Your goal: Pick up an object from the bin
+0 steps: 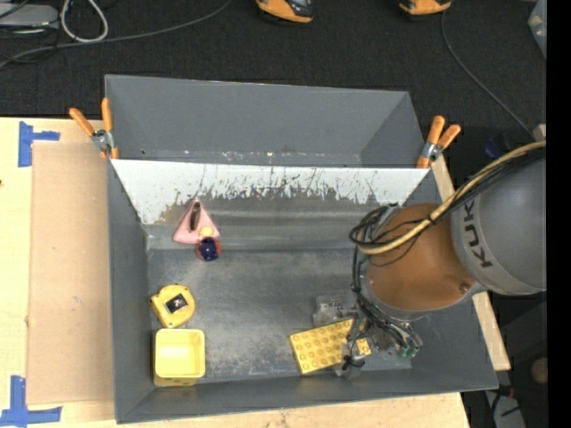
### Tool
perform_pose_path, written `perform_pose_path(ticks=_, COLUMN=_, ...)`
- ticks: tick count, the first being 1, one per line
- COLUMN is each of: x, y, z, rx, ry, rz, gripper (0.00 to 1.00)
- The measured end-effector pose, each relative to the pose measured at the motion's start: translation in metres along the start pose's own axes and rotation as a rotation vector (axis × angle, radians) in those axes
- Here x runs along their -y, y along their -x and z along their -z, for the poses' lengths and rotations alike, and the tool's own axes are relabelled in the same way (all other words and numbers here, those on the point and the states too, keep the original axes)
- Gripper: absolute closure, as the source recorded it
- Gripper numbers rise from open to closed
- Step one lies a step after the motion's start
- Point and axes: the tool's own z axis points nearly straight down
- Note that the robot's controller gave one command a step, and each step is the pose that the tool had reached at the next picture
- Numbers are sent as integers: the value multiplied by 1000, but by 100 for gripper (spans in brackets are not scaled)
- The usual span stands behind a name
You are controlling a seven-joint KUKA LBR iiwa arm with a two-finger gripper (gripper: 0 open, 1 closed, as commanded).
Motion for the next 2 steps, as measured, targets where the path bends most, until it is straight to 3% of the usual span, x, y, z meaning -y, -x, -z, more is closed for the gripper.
perform_pose_path(ticks=1, x=-1, y=-2, z=50, rx=-8, ry=2, rz=0, gripper=100)
perform_pose_path(ticks=2, x=-1, y=-1, z=94, rx=-1, ry=1, rz=0, gripper=100)
